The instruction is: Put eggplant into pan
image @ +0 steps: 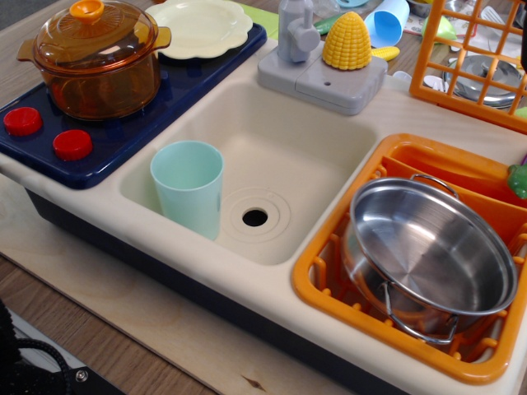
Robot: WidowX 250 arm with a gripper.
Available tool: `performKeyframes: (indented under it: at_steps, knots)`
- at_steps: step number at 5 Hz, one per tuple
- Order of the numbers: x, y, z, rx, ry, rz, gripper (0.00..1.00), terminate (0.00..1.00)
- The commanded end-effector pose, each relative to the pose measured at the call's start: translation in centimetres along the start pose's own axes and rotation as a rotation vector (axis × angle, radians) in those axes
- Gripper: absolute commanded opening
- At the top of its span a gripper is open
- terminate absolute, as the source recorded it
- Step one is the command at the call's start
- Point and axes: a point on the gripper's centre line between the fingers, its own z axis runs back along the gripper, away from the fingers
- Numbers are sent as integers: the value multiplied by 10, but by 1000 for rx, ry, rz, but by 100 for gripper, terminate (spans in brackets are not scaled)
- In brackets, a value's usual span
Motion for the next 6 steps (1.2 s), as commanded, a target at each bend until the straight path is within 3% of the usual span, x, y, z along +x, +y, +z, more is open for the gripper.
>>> performKeyframes:
  at_steps: [1,3,6]
  knots:
    - [0,0,0,0,0,0,100,0]
    - [4,-5,-17,-34,-65,72,100,0]
    - [8,-10,-46,-62,-185,20,100,0]
